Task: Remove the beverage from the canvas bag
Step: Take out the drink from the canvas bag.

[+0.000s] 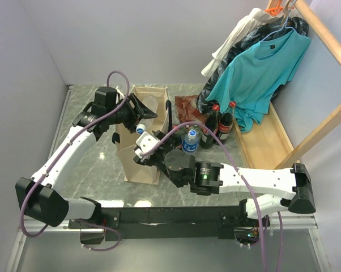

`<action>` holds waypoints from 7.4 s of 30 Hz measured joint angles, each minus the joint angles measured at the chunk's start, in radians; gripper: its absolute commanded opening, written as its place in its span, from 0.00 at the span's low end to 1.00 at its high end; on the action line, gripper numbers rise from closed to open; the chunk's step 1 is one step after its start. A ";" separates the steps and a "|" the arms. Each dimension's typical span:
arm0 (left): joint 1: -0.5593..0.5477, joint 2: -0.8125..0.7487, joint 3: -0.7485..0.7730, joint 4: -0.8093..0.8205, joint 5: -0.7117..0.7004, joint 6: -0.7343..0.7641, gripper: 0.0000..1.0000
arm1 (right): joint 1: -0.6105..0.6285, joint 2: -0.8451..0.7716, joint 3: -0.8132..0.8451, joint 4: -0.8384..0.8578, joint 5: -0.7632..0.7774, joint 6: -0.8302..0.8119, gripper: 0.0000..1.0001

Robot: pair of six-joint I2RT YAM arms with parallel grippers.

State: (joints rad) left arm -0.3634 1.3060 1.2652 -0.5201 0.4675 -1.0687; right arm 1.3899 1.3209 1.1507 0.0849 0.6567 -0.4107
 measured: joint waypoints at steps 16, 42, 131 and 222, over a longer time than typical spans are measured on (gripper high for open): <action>0.000 -0.035 -0.122 0.145 0.064 -0.208 0.01 | 0.009 0.059 -0.006 0.236 0.020 -0.095 0.68; 0.007 -0.115 -0.152 0.178 0.002 -0.344 0.01 | 0.019 0.186 0.003 0.376 0.114 -0.182 0.68; 0.003 -0.119 -0.180 0.021 -0.156 -0.912 0.01 | -0.188 0.438 0.947 -0.965 -0.119 0.582 0.63; -0.007 -0.140 -0.193 0.066 -0.230 -0.938 0.35 | -0.235 0.488 0.843 -0.768 -0.127 0.388 0.00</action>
State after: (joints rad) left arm -0.3706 1.1664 1.0718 -0.4541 0.2379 -2.0068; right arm 1.1549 1.8091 1.9942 -0.6834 0.5293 -0.0223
